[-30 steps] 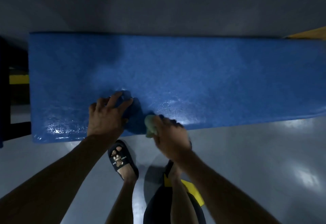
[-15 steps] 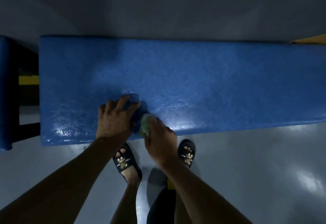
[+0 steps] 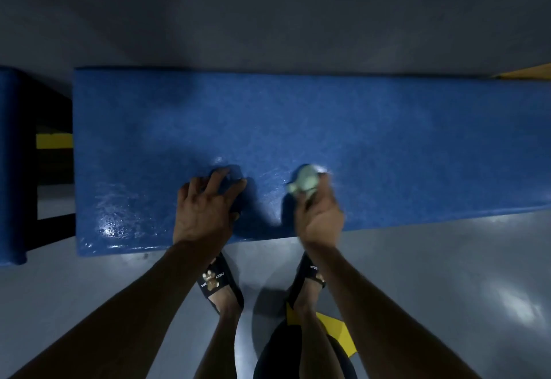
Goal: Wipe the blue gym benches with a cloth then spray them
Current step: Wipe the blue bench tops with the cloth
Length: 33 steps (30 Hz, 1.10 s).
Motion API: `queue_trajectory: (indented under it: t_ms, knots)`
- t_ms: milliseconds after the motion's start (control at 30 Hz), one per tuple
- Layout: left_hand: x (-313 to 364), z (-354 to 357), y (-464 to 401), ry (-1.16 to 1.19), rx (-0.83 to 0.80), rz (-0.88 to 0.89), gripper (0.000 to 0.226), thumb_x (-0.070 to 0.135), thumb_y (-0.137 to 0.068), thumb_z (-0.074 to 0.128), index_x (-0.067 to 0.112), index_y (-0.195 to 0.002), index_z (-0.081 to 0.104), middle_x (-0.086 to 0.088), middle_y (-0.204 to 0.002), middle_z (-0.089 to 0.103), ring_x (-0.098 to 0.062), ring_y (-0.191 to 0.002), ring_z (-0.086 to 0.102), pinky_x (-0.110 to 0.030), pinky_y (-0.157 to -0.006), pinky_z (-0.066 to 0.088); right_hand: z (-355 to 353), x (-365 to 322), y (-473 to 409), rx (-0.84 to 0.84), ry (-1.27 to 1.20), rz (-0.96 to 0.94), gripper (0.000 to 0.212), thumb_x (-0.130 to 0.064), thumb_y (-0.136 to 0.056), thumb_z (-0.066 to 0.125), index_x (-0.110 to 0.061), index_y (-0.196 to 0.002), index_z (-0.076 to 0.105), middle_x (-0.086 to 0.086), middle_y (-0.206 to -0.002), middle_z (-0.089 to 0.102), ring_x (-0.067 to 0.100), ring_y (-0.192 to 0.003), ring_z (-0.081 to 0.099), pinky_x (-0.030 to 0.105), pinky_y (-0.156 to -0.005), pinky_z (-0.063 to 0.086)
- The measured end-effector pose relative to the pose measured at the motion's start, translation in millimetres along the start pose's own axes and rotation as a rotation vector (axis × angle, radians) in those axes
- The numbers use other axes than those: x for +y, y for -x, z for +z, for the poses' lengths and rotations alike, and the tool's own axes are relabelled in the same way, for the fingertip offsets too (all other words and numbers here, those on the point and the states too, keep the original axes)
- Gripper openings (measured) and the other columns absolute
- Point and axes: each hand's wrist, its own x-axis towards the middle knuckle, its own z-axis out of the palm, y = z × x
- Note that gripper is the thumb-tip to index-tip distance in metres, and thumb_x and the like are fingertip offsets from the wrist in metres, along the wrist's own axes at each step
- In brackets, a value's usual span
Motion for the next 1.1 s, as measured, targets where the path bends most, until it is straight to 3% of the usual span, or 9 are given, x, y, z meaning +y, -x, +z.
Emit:
queue_trajectory:
  t_ms: [100, 167, 233, 400, 467, 700, 933, 1000, 1100]
  knots:
    - [-1.7, 0.1, -1.0, 0.0, 0.006, 0.011, 0.062, 0.039, -0.073, 0.074, 0.04, -0.131, 0.052, 0.0, -0.145, 0.042, -0.035, -0.112, 0.046, -0.047, -0.091, 0.038, -17.4, -7.3, 5.4, -0.338, 0.221, -0.635, 0.045, -0.041, -0.09, 0.047, -0.026, -0.132, 0.044, 0.0, -0.11, 0.061, 0.021, -0.081, 0.063, 0.03, -0.063, 0.049]
    - [-3.4, 0.0, -2.2, 0.003, 0.0, 0.012, 0.063, 0.041, -0.074, 0.074, 0.04, -0.133, 0.052, 0.0, -0.145, 0.043, -0.035, -0.113, 0.046, -0.047, -0.093, 0.037, -36.0, 12.8, -22.6, -0.391, 0.342, -0.83, 0.048, -0.043, -0.087, 0.044, -0.029, -0.133, 0.04, 0.003, -0.113, 0.062, 0.029, -0.085, 0.064, 0.035, -0.062, 0.054]
    - [-4.8, -0.7, -2.1, 0.006, -0.003, 0.015, 0.063, 0.04, -0.075, 0.073, 0.041, -0.134, 0.051, 0.0, -0.145, 0.042, -0.035, -0.114, 0.045, -0.047, -0.094, 0.036, -51.9, 42.8, -50.1, -0.243, 0.368, -0.639, 0.045, -0.047, -0.086, 0.043, -0.03, -0.128, 0.042, 0.005, -0.106, 0.065, 0.033, -0.08, 0.067, 0.037, -0.059, 0.053]
    - [-3.4, 2.4, -1.1, 0.012, 0.004, 0.016, 0.063, 0.038, -0.072, 0.076, 0.04, -0.131, 0.052, 0.0, -0.144, 0.043, -0.035, -0.112, 0.045, -0.047, -0.093, 0.037, -51.7, 59.1, -66.1, 0.026, 0.215, 0.367, 0.037, -0.037, -0.093, 0.05, -0.016, -0.122, 0.039, 0.02, -0.105, 0.064, 0.043, -0.09, 0.061, 0.042, -0.07, 0.043]
    - [-3.0, 5.3, -1.4, 0.018, 0.018, 0.013, 0.063, 0.037, -0.07, 0.078, 0.039, -0.128, 0.055, 0.0, -0.143, 0.045, -0.035, -0.11, 0.044, -0.047, -0.091, 0.037, -28.8, 26.7, -47.8, -0.002, 0.202, 0.32, 0.051, -0.042, -0.092, 0.052, -0.018, -0.135, 0.039, 0.018, -0.111, 0.065, 0.042, -0.095, 0.063, 0.044, -0.077, 0.047]
    - [-3.8, 4.3, -2.2, -0.036, -0.025, 0.007, 0.065, 0.044, -0.075, 0.069, 0.041, -0.136, 0.046, 0.0, -0.147, 0.039, -0.034, -0.116, 0.041, -0.047, -0.095, 0.037, -30.7, -5.8, -27.4, -0.323, 0.321, -0.819, 0.056, -0.037, -0.077, 0.064, -0.026, -0.126, 0.039, 0.007, -0.094, 0.066, 0.03, -0.068, 0.066, 0.031, -0.048, 0.049]
    - [-2.0, 4.9, -3.3, -0.023, -0.04, -0.007, 0.063, 0.04, -0.076, 0.07, 0.04, -0.135, 0.047, -0.001, -0.145, 0.04, -0.034, -0.114, 0.041, -0.048, -0.095, 0.039, -77.5, 77.9, -122.1, -0.055, 0.368, 0.261, 0.049, -0.044, -0.092, 0.051, -0.015, -0.129, 0.037, 0.022, -0.11, 0.063, 0.044, -0.096, 0.062, 0.044, -0.077, 0.046]
    - [0.0, 4.4, -3.1, -0.021, -0.036, -0.017, 0.063, 0.039, -0.075, 0.071, 0.04, -0.133, 0.048, -0.001, -0.145, 0.041, -0.033, -0.114, 0.041, -0.048, -0.095, 0.039, -53.7, 46.4, -102.3, -0.019, 0.264, 0.267, 0.05, -0.043, -0.091, 0.052, -0.015, -0.131, 0.039, 0.018, -0.11, 0.064, 0.041, -0.096, 0.063, 0.043, -0.077, 0.048]
    - [3.0, 1.6, -5.2, -0.02, -0.042, -0.031, 0.064, 0.038, -0.072, 0.074, 0.039, -0.131, 0.05, -0.001, -0.143, 0.043, -0.033, -0.112, 0.042, -0.048, -0.093, 0.04, -8.6, -9.6, -42.4, -0.07, 0.181, -0.154, 0.045, -0.035, -0.088, 0.049, -0.016, -0.129, 0.048, 0.01, -0.098, 0.067, 0.034, -0.073, 0.066, 0.037, -0.061, 0.052]
